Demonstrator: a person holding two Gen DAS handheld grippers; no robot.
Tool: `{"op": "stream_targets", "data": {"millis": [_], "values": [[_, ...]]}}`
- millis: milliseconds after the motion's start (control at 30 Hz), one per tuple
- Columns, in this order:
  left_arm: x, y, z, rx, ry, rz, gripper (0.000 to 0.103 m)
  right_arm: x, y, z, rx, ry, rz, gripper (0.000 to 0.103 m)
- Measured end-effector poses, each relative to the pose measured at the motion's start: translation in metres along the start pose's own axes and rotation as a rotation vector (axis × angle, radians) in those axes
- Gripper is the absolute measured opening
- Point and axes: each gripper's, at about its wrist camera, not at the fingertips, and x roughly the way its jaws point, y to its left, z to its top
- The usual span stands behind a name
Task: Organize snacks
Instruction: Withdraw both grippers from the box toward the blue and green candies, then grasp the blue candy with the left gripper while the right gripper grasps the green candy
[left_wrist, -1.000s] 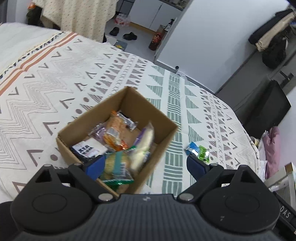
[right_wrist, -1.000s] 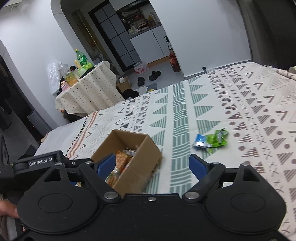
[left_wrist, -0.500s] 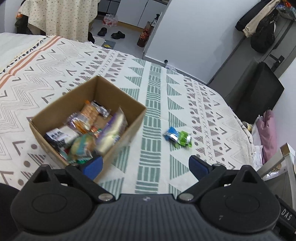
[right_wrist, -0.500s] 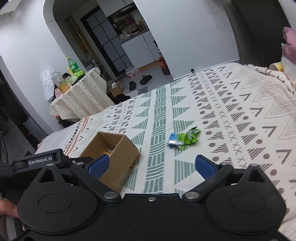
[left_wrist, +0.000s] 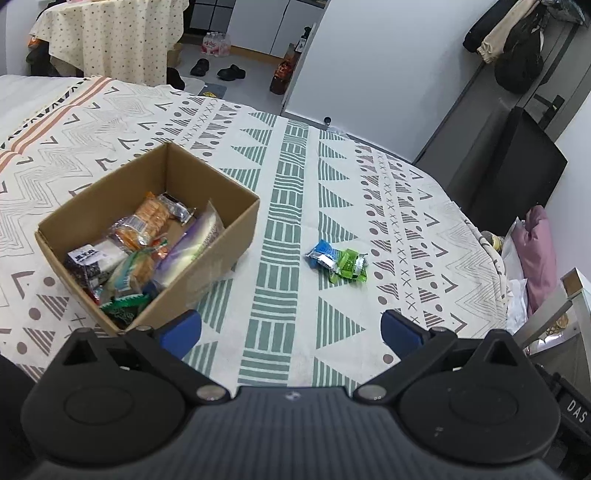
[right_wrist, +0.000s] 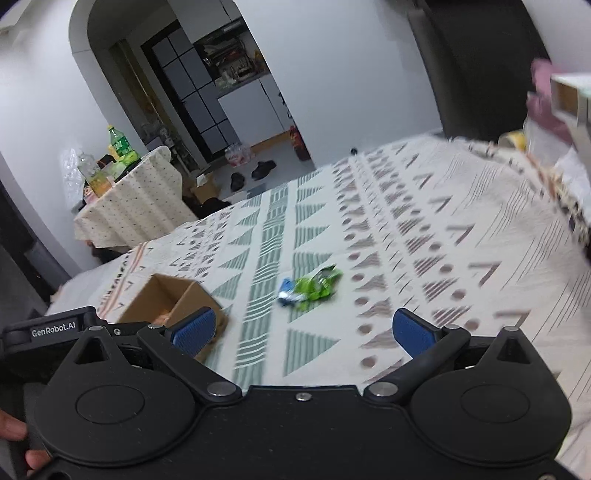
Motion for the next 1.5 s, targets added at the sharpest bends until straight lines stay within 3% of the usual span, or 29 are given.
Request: {"op": "stream_targets", "data": {"millis": [633, 833, 1067, 1200, 1500], "values": [[0.066, -0.026, 0.004, 0.059, 0.007, 0.009, 0.103, 0.055, -0.045, 0.016, 0.153, 0.049, 0.013, 0.103], [0.093, -0.026, 0.006, 0.047, 0.050, 0.018, 0.103, 0.077, -0.054, 0.022, 0.161, 0.077, 0.003, 0.103], [0.110, -0.030, 0.007, 0.093, 0.034, 0.019, 0.101, 0.099, -0.058, 0.028, 0.157, 0.115, 0.013, 0.101], [0.124, -0.029, 0.006, 0.100, 0.034, 0.011, 0.100, 0.116, -0.060, 0.027, 0.157, 0.156, 0.018, 0.093], [0.161, -0.028, 0.017, 0.063, 0.030, -0.021, 0.082, 0.152, -0.062, 0.028, 0.179, 0.210, 0.049, 0.076]]}}
